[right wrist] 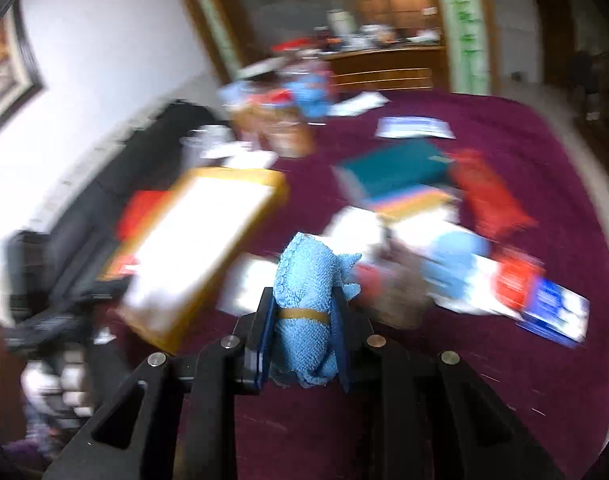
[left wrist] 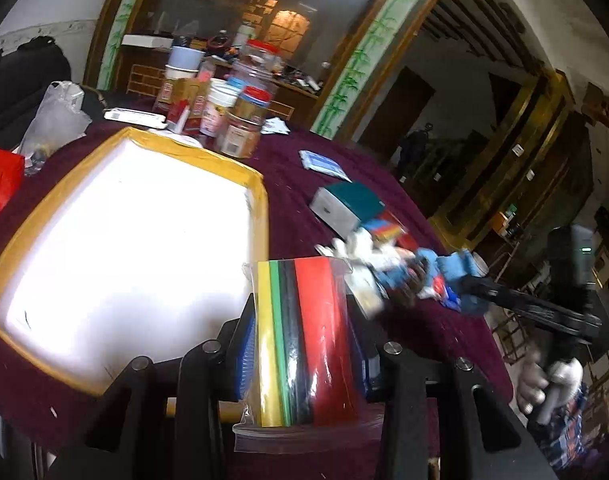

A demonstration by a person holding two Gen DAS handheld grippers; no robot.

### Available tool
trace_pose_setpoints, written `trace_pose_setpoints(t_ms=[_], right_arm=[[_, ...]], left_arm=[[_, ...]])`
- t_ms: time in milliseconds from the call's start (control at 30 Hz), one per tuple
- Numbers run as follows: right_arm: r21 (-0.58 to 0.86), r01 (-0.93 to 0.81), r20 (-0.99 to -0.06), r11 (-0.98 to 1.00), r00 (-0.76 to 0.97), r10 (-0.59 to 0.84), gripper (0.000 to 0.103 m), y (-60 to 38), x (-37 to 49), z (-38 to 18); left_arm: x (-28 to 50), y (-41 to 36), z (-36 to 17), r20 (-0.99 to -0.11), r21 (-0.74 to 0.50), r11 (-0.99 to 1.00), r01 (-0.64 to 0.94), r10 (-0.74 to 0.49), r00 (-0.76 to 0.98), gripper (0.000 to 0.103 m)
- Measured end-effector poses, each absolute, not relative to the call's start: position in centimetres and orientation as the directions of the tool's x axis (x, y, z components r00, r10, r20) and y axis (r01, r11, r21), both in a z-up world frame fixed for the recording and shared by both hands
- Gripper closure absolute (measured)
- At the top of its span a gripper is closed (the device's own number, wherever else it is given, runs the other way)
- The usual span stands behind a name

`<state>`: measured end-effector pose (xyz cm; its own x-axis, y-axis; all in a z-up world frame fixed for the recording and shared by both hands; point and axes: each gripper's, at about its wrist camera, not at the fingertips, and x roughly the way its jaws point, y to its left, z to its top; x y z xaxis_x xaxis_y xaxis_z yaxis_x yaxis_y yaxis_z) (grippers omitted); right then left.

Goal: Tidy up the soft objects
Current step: 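Carry both items over the yellow-rimmed tray and open both tools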

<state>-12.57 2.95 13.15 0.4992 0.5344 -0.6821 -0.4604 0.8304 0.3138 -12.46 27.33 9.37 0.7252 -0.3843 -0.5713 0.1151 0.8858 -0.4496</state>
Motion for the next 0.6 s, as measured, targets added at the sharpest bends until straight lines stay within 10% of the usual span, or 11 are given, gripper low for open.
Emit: trace_pose_setpoints(t_ms=[467,600], right_arm=[[0.334,-0.474,-0.767,0.815,0.366,0.527,0.078,22.2,1.2,8.0],[0.303,-0.436,-0.787,0.848,0.387,0.480,0.067,23.5,3.5,6.6]], left_arm=[[1.8,34.5,6.4,-0.659,-0.486,0.869,-0.093,-0.294,0.693,0.059],[3.3,35.8,5.5,-0.668,-0.510,0.848,-0.144,-0.285,0.688,0.038]])
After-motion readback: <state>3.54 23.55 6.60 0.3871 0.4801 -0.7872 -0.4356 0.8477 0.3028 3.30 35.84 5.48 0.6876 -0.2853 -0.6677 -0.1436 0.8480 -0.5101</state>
